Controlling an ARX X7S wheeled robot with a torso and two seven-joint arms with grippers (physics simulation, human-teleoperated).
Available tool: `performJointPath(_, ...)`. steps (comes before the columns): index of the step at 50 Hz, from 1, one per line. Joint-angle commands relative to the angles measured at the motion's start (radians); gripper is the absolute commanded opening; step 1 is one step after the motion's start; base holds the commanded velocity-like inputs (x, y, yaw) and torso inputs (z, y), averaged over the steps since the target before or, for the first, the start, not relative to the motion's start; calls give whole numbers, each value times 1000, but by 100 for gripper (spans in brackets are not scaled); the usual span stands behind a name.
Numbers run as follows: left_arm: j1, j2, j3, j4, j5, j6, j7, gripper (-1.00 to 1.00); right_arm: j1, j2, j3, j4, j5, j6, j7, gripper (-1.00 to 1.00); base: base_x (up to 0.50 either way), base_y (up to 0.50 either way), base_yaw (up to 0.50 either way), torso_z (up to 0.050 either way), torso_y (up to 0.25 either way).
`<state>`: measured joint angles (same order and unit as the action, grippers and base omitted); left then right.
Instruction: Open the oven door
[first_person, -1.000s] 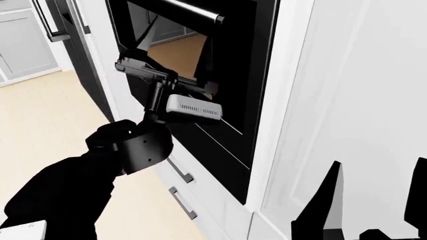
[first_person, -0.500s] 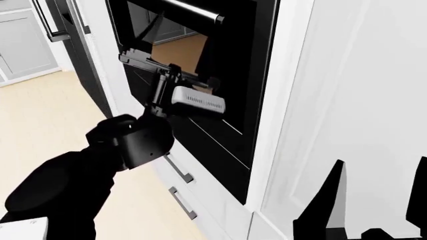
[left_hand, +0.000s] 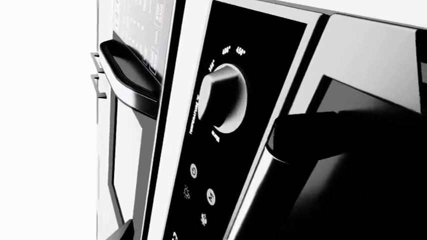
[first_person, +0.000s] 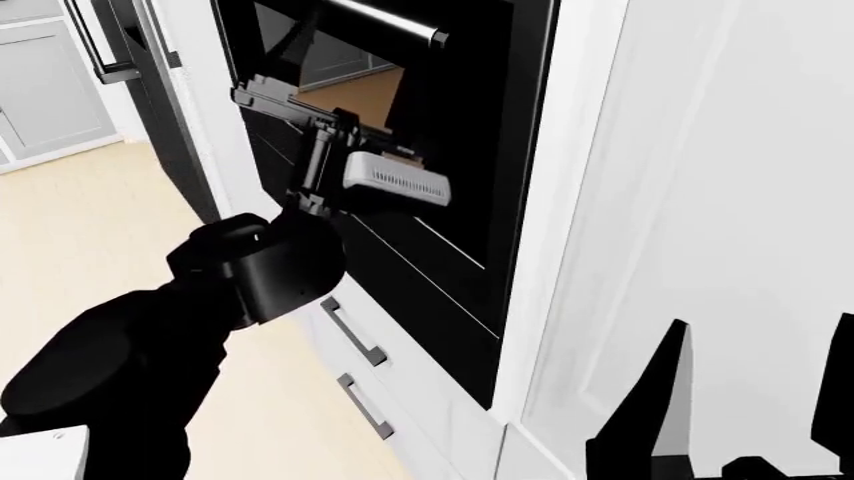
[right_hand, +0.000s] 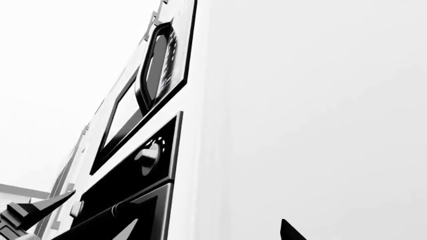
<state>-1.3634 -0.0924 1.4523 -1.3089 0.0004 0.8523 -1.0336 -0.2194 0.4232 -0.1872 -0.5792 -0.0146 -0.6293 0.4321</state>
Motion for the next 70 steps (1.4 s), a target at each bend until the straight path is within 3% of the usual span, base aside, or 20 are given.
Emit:
performJointPath(1,-5,3,2,0,0,-9,12,100,0,2,-2,2,-1,-3,3,100,0,0,0,0,0)
performJointPath(54,-18,11,-52,0,-3,-44,108,100,2,14,-7,-1,6,-7,14,100,0,0,0,0,0)
performJointPath(70,-23,11,-114,0,-8,-47,164,100,0,16,-9,-1,5,-11,18,100,0,0,0,0,0)
